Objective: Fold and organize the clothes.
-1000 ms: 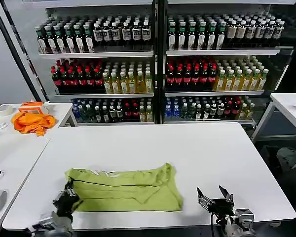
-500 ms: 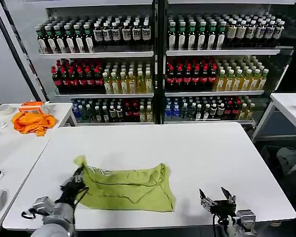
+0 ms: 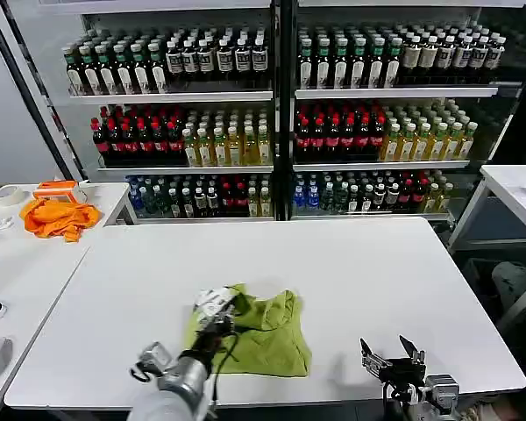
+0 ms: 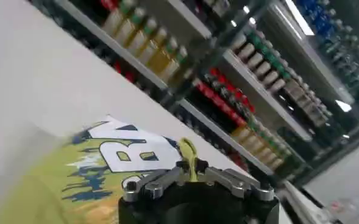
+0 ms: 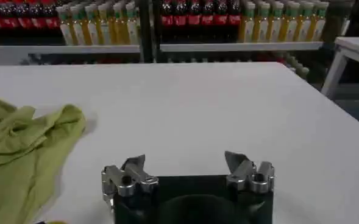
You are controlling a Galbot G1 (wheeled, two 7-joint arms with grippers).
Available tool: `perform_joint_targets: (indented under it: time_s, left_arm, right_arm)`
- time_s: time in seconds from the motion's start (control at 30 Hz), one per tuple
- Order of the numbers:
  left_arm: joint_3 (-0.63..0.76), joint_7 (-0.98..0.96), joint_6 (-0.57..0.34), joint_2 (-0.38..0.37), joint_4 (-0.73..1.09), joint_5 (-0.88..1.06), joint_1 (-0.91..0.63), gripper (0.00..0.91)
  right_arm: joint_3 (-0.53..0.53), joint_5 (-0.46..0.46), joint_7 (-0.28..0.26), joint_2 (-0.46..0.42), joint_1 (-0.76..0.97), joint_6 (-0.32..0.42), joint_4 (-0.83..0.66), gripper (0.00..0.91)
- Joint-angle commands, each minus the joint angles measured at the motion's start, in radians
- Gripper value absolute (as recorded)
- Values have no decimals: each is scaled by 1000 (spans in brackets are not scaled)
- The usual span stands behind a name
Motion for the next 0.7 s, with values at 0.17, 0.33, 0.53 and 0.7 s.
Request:
perform_joint_targets:
  time_s: [0.17,0.33,0.53,0.7]
  left_arm:
    - [231,57,30,-112,173,137,-124,907]
    - [239,91,34,-115,189,262,-113,907]
    - [209,111,24,-96,109,299,-81,907]
    - [80,98,40,-44,26,335,-34,907]
  right_arm:
    - [4,-1,-1,-2,-5,4,0,907]
    - [-3,-5,-1,5,-4,4,7,907]
    - [3,-5,-1,3,-7,5,12,907]
    - [12,-3,-3,3,-8,7,18,907]
